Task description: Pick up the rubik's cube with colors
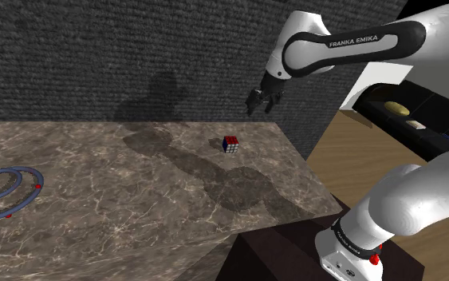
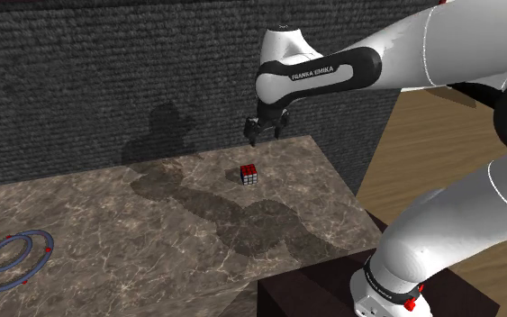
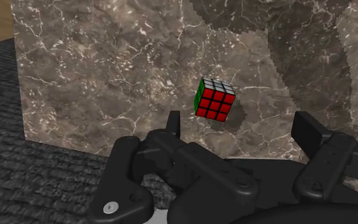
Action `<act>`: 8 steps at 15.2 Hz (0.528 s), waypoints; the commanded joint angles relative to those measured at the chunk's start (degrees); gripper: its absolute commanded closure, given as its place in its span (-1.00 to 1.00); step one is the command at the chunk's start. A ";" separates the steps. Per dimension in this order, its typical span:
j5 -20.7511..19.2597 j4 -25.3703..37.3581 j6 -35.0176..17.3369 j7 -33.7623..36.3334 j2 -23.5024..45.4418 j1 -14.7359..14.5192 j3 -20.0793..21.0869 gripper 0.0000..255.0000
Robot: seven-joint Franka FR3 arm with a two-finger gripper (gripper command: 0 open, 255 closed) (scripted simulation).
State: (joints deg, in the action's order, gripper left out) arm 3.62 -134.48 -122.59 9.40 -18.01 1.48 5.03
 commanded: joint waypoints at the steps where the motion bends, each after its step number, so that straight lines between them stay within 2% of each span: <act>1: -0.50 0.53 -2.83 0.93 4.07 0.13 0.49 -1.00; 8: -3.16 4.99 -10.49 3.95 18.87 0.57 1.05 -1.00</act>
State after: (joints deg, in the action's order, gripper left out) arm 0.91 -130.80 -132.59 12.91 -1.30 1.98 6.08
